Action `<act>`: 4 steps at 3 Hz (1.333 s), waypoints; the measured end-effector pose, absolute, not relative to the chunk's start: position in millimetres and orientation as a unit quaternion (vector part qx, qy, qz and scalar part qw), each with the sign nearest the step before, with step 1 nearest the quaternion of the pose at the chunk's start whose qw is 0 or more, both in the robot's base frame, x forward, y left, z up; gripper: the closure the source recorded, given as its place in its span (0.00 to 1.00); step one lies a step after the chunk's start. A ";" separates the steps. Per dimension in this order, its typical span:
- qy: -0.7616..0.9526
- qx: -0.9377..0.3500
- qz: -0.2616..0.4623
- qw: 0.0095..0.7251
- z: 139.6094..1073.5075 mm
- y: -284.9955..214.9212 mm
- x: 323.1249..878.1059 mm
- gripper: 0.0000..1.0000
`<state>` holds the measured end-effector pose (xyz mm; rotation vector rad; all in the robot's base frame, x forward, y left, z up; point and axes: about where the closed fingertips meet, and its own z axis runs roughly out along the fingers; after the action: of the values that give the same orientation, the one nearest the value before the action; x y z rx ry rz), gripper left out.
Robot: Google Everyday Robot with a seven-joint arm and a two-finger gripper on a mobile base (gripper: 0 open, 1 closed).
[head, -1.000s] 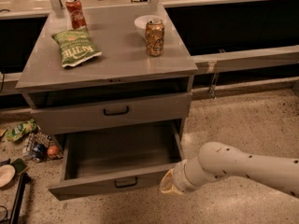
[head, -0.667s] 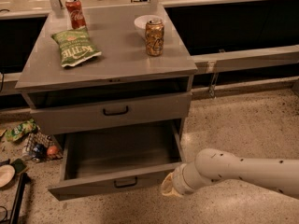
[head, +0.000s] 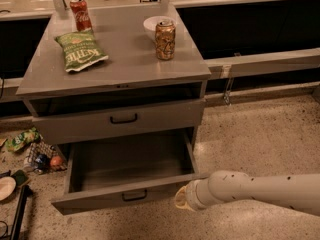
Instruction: Close middle drawer
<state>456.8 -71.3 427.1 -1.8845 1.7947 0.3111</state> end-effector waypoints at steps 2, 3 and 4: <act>0.665 -0.671 0.098 0.311 402.7 -85.0 497.2 1.00; 0.659 -0.670 0.095 0.328 397.1 -83.0 513.1 1.00; 0.649 -0.674 0.093 0.339 394.3 -77.7 528.2 1.00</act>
Offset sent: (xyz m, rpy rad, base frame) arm 0.0677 -0.0180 -0.0344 0.1189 -0.1436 -0.0869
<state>528.2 -77.7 394.3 -1.7567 1.6916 0.2426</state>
